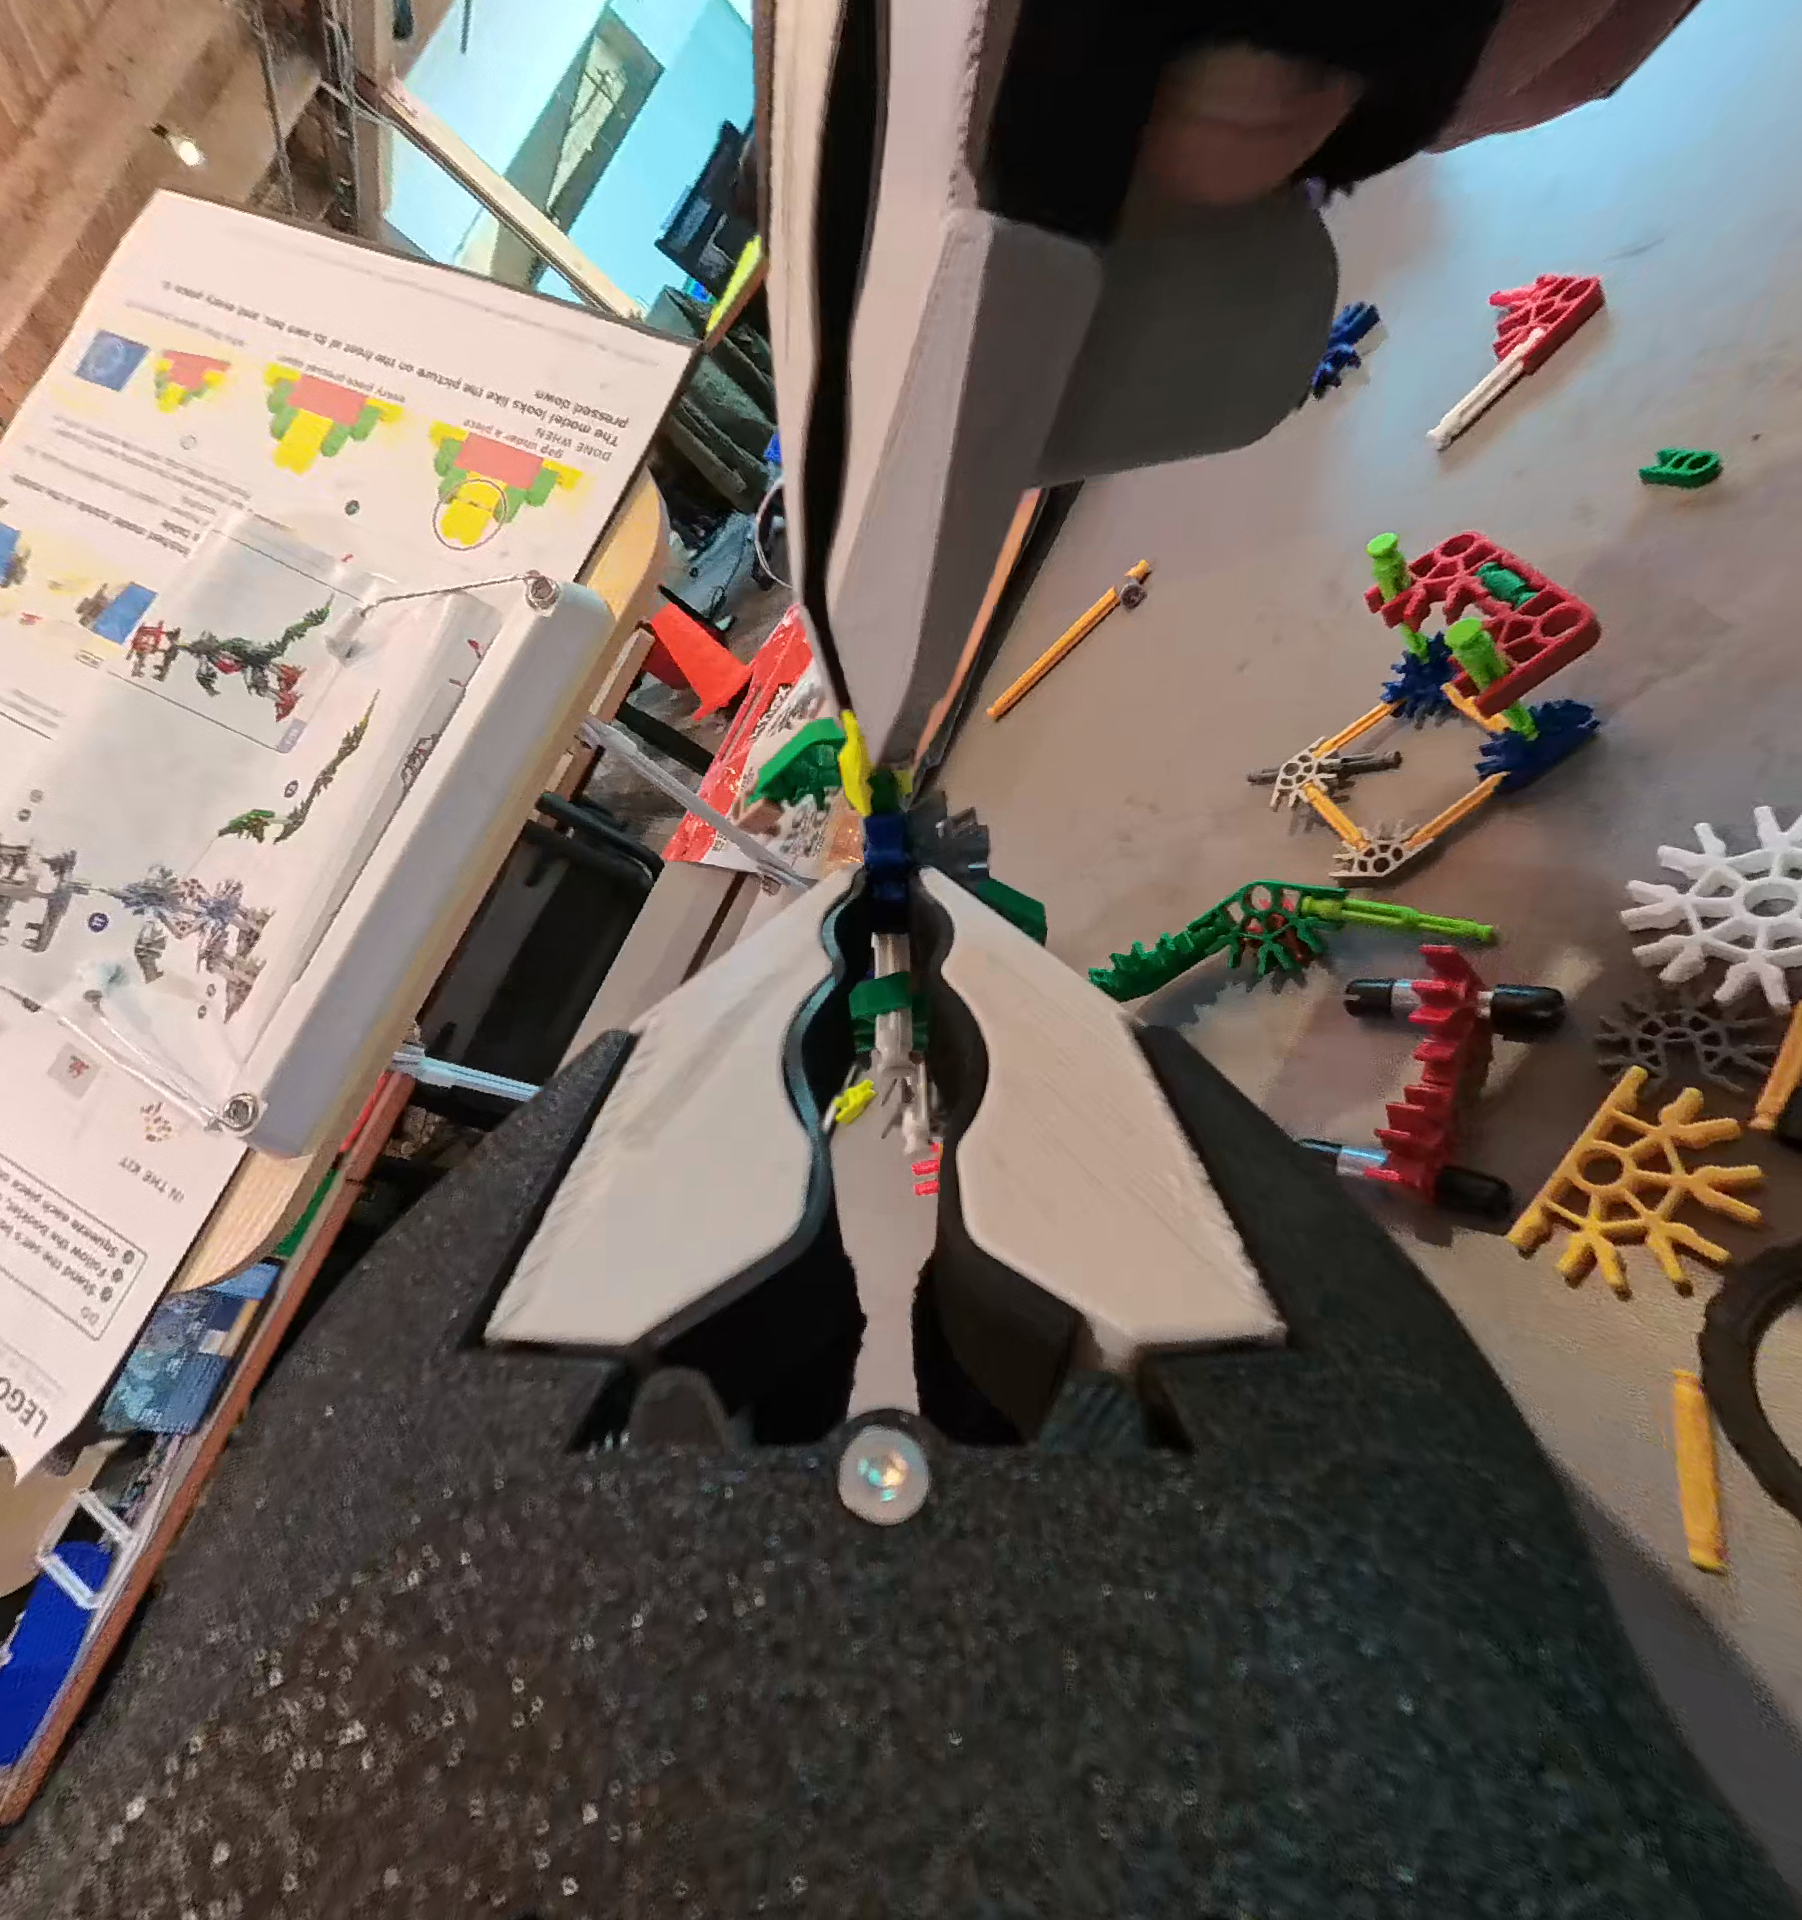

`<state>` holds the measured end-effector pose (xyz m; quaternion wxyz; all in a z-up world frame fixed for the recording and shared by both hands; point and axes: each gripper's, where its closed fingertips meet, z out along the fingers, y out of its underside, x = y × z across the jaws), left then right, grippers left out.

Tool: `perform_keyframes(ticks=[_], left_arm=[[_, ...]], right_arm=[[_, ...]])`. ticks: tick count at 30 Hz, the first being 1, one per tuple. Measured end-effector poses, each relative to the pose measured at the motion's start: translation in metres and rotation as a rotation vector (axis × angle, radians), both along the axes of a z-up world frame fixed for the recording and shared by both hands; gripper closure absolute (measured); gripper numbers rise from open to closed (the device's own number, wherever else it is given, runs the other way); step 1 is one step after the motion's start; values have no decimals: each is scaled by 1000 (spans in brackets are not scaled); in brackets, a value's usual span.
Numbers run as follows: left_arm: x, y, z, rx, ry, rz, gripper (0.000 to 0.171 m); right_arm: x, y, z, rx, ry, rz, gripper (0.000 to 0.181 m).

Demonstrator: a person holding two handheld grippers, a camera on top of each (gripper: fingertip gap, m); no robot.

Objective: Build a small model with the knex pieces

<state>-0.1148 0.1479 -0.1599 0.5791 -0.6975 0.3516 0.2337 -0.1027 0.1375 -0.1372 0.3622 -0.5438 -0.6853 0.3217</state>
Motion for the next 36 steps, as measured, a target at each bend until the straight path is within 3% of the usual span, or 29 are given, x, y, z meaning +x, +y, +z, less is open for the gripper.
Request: perform_keyframes(ticks=[10,18,33,36], left_arm=[[5,-2,-5,57,30,-29,169],[9,-11,-34,5,60,-69,169],[8,-16,-56,-21,119,-123,169],[9,-17,-59,-20,139,-135,169]], right_arm=[[2,-4,-11,148,-67,82,177],[5,-15,-38,-77,-135,160,176],[4,-36,-63,-540,-194,288,179],[0,-37,-63,-516,-203,301,179]])
